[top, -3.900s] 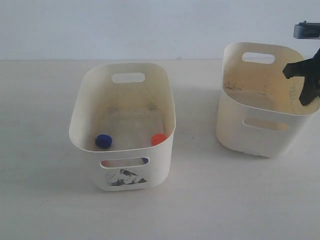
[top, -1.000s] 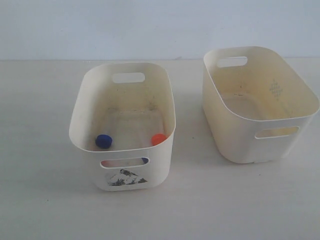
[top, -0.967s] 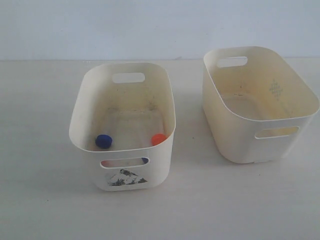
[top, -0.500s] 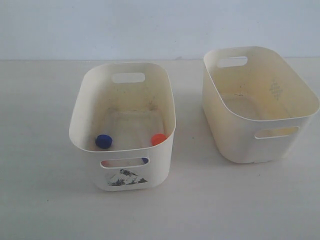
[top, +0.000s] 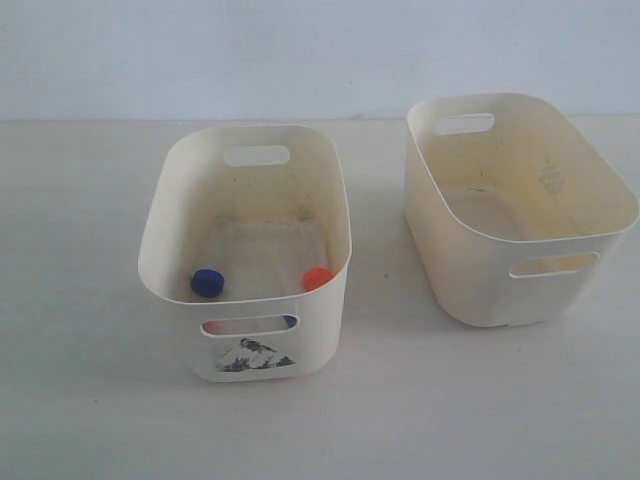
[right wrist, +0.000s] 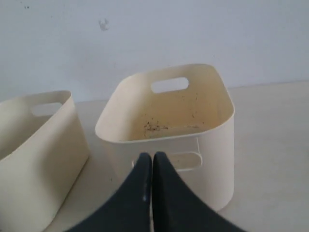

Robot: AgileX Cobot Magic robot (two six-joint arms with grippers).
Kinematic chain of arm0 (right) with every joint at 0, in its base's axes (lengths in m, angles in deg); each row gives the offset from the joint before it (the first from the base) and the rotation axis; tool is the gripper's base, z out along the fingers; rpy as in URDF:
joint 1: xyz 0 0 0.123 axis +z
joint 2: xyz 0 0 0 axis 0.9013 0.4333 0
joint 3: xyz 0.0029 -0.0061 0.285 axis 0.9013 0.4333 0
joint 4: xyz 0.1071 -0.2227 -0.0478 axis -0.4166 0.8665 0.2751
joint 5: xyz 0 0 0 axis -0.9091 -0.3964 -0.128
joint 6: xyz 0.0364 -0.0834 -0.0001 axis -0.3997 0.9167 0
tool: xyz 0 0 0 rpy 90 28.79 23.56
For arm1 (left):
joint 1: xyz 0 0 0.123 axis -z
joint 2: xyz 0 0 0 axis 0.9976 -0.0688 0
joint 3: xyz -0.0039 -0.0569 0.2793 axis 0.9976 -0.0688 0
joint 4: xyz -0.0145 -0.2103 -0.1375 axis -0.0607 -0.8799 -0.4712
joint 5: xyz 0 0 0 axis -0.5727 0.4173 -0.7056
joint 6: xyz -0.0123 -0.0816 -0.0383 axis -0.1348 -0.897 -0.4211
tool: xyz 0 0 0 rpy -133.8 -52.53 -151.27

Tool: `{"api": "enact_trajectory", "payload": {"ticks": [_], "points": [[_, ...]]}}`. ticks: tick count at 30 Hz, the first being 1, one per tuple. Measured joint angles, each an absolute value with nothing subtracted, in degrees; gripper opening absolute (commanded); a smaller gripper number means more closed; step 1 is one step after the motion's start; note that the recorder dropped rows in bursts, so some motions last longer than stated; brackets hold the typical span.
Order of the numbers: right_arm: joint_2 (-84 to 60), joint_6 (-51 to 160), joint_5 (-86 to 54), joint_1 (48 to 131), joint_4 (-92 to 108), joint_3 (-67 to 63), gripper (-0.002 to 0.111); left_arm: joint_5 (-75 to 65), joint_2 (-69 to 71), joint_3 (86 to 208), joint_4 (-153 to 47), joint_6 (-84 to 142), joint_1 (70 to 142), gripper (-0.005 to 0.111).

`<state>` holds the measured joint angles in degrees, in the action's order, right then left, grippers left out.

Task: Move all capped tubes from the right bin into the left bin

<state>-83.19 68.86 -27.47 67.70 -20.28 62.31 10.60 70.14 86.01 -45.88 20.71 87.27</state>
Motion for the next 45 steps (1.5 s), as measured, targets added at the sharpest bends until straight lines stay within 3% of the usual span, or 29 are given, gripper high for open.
{"api": "enact_trajectory", "payload": {"ticks": [10,22,45], "points": [[-83.3,65.8,-37.8,66.2,-18.4,62.6,0.0,10.6,70.1,86.0,-45.9,20.7,87.3,0.004],[-83.3,62.3,-37.0,66.2,-5.5,62.6,0.0,10.6,70.1,86.0,-45.9,20.7,87.3,0.004],[-83.3,62.2,-36.8,66.2,-7.7,62.6,0.0,10.6,70.1,86.0,-45.9,20.7,87.3,0.004]]}}
